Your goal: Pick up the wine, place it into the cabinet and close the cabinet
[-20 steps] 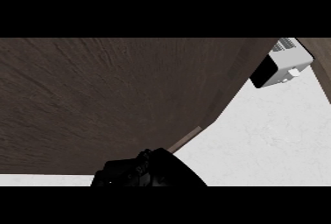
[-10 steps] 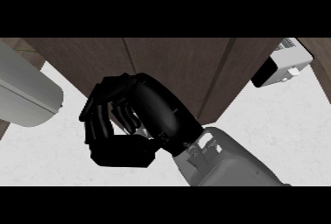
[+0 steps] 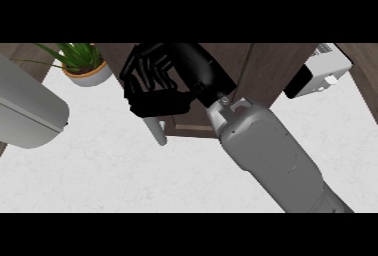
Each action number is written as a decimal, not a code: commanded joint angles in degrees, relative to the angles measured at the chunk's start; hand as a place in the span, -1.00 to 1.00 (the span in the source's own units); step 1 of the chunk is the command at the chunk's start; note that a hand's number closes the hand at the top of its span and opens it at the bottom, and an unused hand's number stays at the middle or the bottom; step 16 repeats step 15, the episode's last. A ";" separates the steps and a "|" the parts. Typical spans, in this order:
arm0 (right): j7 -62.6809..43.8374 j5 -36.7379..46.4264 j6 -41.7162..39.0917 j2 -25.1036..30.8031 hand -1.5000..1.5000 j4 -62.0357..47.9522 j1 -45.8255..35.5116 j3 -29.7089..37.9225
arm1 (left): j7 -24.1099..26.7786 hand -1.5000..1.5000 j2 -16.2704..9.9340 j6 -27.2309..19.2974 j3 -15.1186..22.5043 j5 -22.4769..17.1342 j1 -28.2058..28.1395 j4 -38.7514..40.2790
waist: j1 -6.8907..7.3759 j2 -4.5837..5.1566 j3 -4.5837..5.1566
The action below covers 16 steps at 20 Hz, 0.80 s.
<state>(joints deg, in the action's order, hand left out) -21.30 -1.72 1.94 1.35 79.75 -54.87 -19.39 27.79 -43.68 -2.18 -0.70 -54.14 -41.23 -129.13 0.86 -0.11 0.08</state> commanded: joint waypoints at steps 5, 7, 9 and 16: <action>8.17 0.62 -3.31 2.87 1.00 -11.32 -2.40 5.99 | -5.18 -1.00 3.22 -7.32 6.83 4.98 8.80 0.21 | -0.66 0.64 -0.09; 9.49 1.55 -3.41 5.49 1.00 -12.56 -2.75 7.26 | -3.45 -1.00 4.34 -5.30 7.95 5.67 8.80 2.31 | -0.52 0.73 -0.03; 11.73 1.02 -5.04 7.20 1.00 -15.80 -4.14 8.77 | -3.83 -1.00 4.10 -6.61 7.61 6.56 10.12 1.78 | 0.07 1.08 -0.04; 12.72 0.39 -5.28 5.93 1.00 -17.26 -4.40 8.34 | -5.94 -1.00 5.05 -8.33 8.49 6.37 13.54 4.14 | -0.43 0.86 -0.01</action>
